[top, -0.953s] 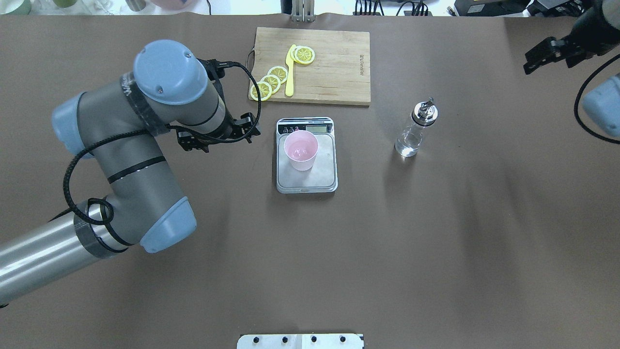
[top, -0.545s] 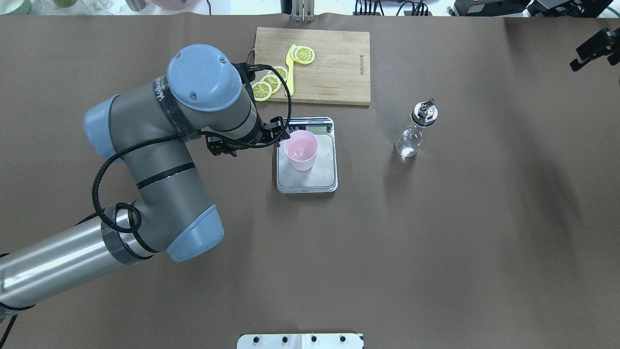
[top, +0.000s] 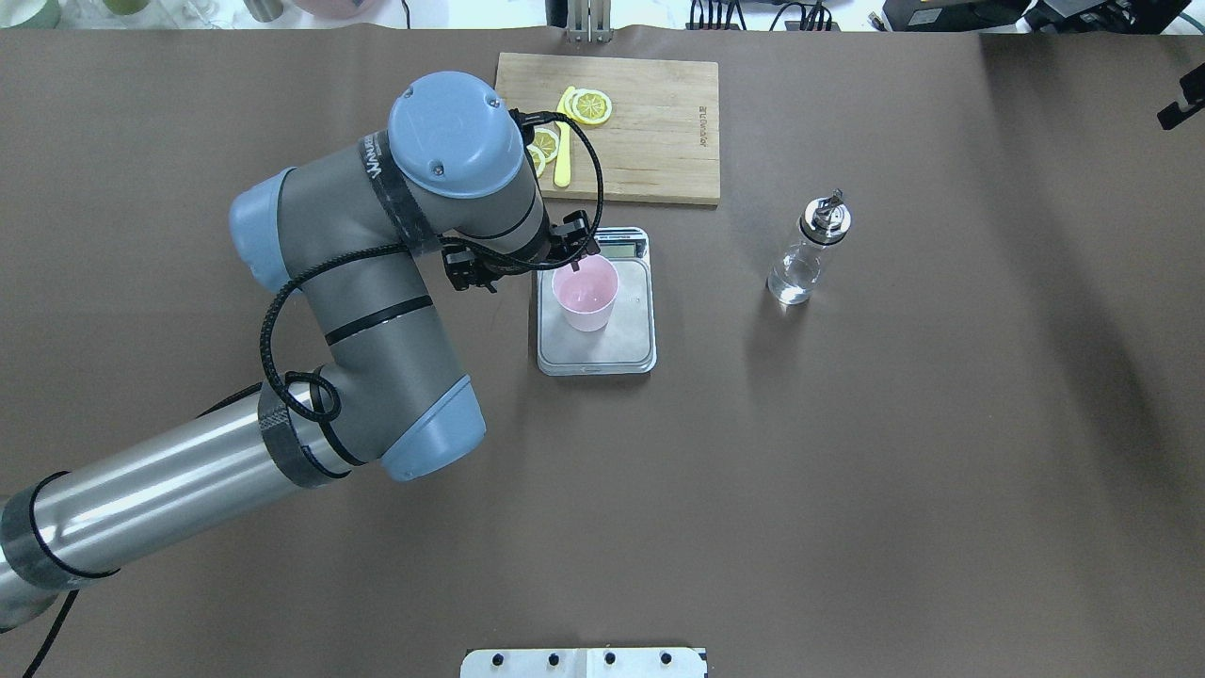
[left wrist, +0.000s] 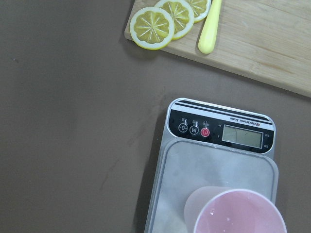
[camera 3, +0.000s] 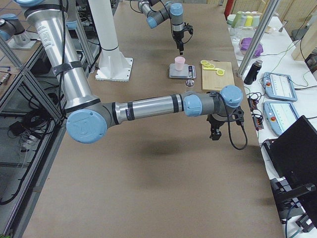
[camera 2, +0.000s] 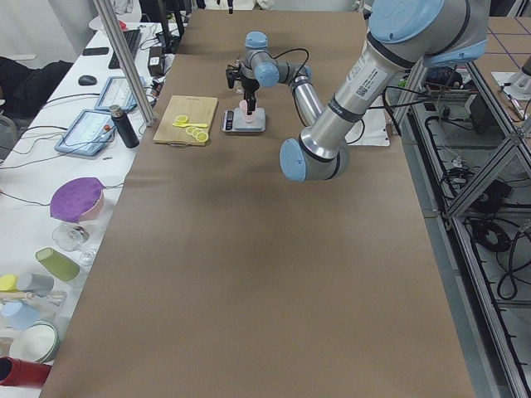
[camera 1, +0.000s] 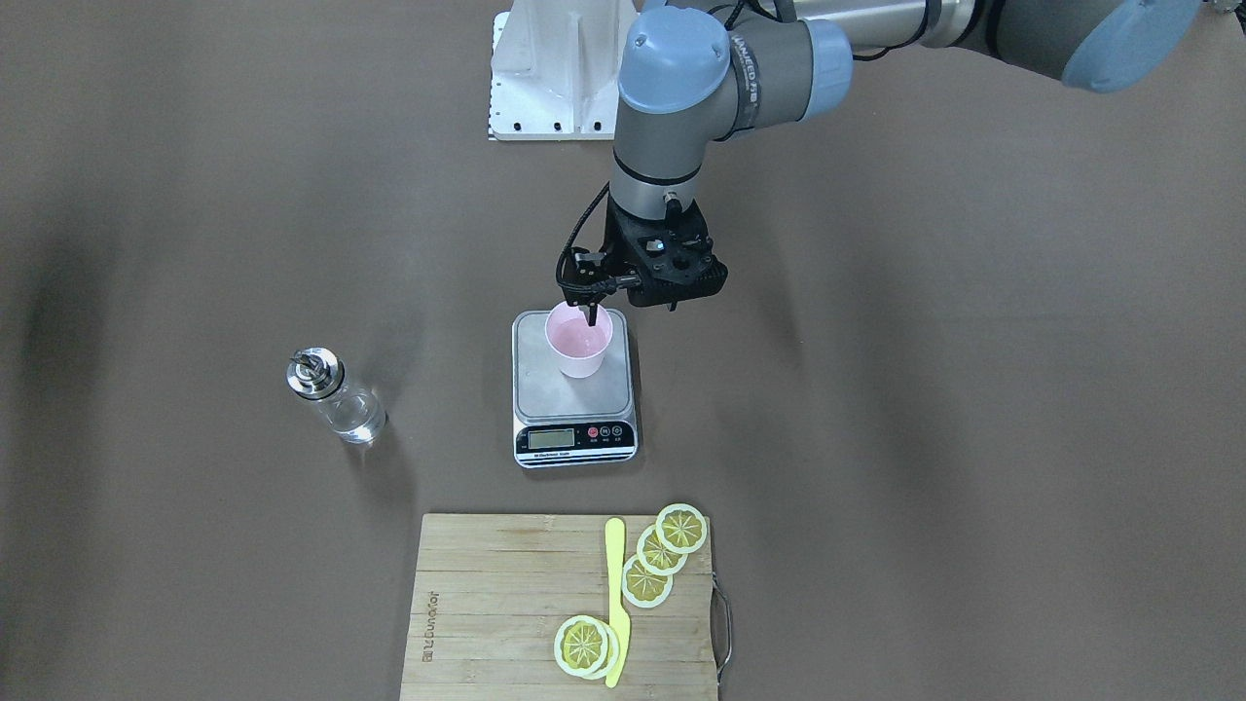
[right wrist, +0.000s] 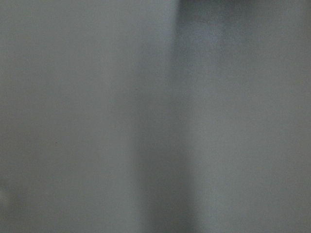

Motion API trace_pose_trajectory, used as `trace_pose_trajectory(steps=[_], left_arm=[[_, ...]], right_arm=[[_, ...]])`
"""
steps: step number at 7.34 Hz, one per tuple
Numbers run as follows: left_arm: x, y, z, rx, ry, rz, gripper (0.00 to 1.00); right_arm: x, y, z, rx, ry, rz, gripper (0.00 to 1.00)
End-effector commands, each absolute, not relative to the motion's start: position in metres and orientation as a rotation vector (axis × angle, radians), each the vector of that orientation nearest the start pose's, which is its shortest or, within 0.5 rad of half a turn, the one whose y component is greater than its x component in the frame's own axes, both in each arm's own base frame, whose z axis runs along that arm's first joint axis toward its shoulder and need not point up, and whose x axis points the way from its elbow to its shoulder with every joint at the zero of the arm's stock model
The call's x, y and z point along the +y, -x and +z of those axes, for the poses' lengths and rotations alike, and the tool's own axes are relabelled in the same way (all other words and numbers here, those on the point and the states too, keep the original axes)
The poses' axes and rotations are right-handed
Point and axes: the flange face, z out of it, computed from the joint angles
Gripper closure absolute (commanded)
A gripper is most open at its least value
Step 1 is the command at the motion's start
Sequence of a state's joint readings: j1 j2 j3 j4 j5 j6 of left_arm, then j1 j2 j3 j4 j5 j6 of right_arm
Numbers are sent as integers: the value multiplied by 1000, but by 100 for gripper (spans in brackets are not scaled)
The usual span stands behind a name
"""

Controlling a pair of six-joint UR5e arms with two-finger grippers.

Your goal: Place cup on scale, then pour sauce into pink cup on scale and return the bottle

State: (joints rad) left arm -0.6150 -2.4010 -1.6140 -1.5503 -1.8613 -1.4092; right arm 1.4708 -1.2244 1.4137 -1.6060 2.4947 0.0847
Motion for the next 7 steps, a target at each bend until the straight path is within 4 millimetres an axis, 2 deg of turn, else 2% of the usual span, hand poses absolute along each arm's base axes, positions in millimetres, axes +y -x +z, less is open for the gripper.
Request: trace_pose_trajectory(steps=[1, 3, 4, 5, 6, 7], left_arm=[[-526, -476, 141, 904, -31, -273, 2], [-589, -387, 171, 793, -26, -168, 2], [-615, -327, 217, 693, 34, -77, 2], [-637, -249, 285, 625, 25, 28, 2], [-660, -151, 348, 606, -41, 76, 2], [-667, -73, 397, 592, -45, 28, 2]], right_arm=[[-633, 3, 559, -919, -23, -58, 0], [-611, 0, 595, -891, 27, -36, 0], [-604, 0, 607, -858, 39, -34, 0], [-604, -1, 609, -841, 36, -39, 0], [-601, -2, 613, -843, 16, -88, 0], [-600, -9, 615, -843, -18, -141, 0]])
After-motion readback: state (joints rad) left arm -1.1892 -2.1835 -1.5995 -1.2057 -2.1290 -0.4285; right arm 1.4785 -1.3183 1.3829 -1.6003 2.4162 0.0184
